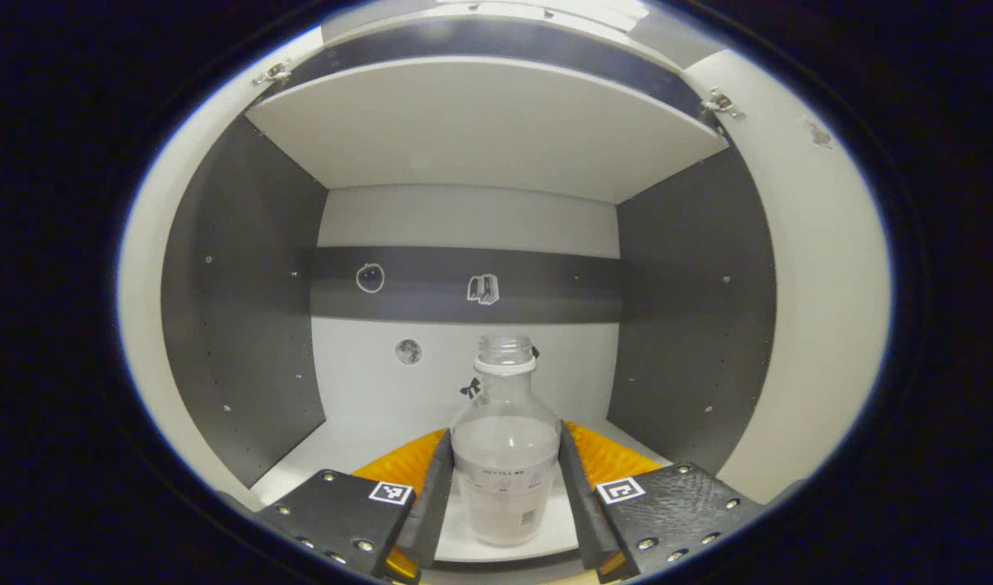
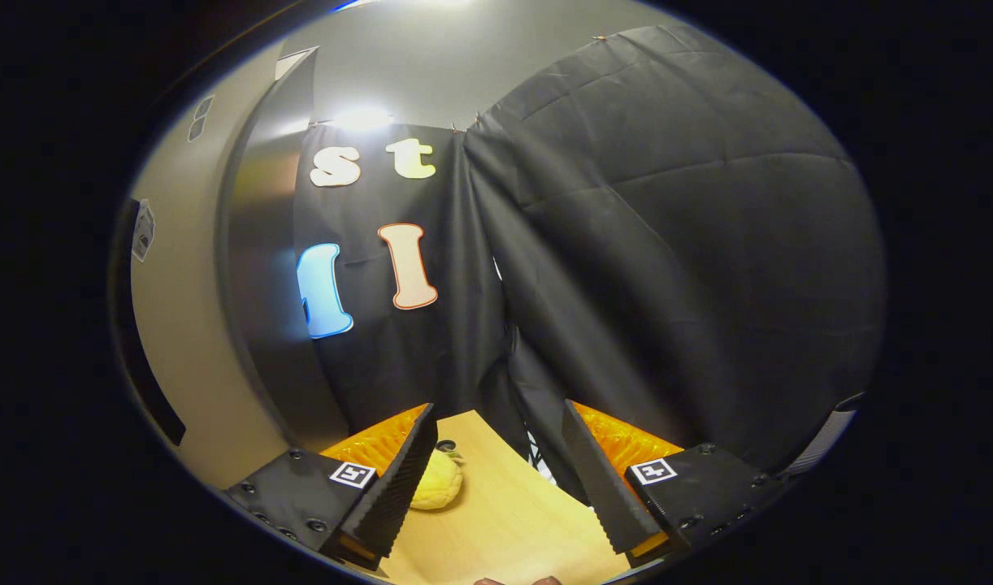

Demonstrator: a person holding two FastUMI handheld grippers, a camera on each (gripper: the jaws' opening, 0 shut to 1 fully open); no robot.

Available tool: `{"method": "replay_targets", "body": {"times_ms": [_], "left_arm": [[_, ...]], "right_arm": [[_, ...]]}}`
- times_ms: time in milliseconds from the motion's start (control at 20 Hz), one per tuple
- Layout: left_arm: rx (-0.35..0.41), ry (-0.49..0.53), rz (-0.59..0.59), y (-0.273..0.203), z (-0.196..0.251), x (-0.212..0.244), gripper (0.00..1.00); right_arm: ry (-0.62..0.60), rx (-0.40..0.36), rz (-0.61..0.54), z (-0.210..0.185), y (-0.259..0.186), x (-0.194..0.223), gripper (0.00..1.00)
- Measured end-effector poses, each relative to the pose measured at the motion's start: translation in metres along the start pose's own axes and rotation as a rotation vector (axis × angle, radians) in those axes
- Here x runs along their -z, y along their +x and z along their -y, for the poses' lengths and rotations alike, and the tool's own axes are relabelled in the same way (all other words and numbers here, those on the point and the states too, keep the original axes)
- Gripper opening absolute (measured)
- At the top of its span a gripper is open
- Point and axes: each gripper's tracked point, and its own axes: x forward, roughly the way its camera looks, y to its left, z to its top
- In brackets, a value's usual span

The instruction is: Grasp the bottle in the cabinet with the left hand and place it on the coaster, then close the right door with the right hand and the left door with the left hand.

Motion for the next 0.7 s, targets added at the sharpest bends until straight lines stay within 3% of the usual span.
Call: {"method": "replay_targets", "body": {"times_ms": [350,500,700], "left_arm": [[0.082,-0.086,0.058,-0.006,-0.013,-0.013,0.67],[0.079,-0.076,0.067,-0.004,-0.012,-0.013,0.70],[0.044,-0.051,0.052,-0.006,-0.015,-0.010,0.66]], "right_arm": [[-0.013,-0.021,0.016,0.001,-0.043,-0.002,0.98],[-0.028,-0.039,0.016,0.002,-0.059,-0.004,0.98],[-0.029,-0.068,0.012,0.002,-0.075,-0.006,0.98]]}}
